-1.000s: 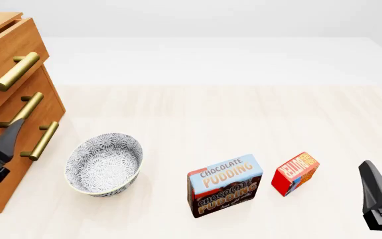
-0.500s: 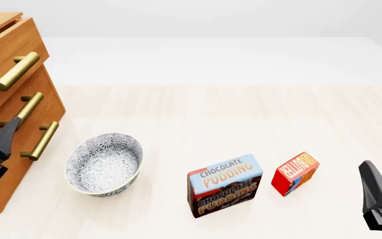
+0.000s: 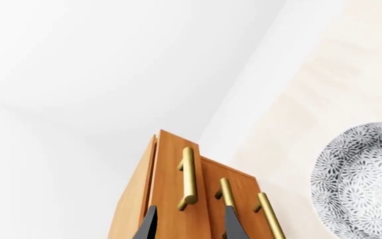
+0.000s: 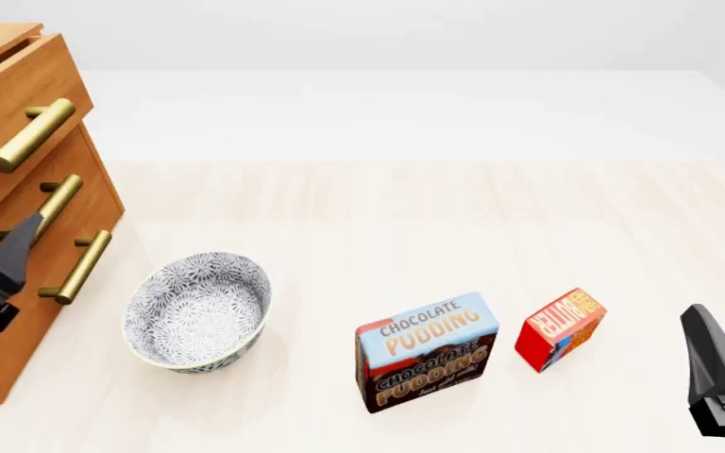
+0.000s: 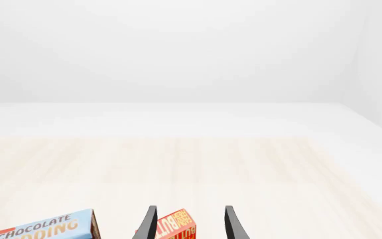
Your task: Put the butter at the back in the top drawer of the cabinet and close it.
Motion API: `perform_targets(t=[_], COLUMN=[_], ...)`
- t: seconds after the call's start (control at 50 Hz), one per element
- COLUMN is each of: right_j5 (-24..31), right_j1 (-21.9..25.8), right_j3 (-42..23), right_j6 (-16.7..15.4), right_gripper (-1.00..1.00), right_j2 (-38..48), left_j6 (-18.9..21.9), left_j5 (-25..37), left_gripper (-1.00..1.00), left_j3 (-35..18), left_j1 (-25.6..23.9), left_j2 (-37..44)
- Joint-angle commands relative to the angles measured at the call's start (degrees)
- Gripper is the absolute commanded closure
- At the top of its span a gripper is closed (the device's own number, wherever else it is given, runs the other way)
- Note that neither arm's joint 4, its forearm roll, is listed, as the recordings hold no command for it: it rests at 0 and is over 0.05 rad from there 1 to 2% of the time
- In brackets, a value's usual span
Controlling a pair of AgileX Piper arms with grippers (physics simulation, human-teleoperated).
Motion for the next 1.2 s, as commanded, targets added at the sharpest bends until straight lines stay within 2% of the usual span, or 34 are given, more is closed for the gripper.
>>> perform_targets(t=[0.02,0.48,0.6,0.68,0.74,0.98,1.2], right_j5=[0.0,0.0,0.0,0.0,0.0,0.0,0.0], right_j1=[0.0,0.0,0.0,0.0,0.0,0.0,0.0], right_j3=[0.0,0.0,0.0,0.0,0.0,0.0,0.0], right_j6=[0.0,0.0,0.0,0.0,0.0,0.0,0.0], right_gripper=[-1.0,-1.0,-1.0,-1.0,-1.0,-1.0,-1.0], right_j2=[0.0,0.0,0.0,0.0,0.0,0.0,0.0], left_j6=[0.3,1.0,2.1,2.1,2.3,3.6,4.1], left_j5=[-1.2,-3.5,-5.6,-4.7,-6.8,-8.0,-9.7], left_gripper=[-1.0,-1.0,-1.0,-1.0,-1.0,-1.0,-1.0], left_j3=[0.6,0.4,2.3,1.2,2.6,1.5,3.3], left_j1=[-0.6,-0.9,-0.7,-0.9,-0.8,-1.0,-0.9], left_j2=[0.5,3.3,3.2,3.6,4.2,5.9,6.1])
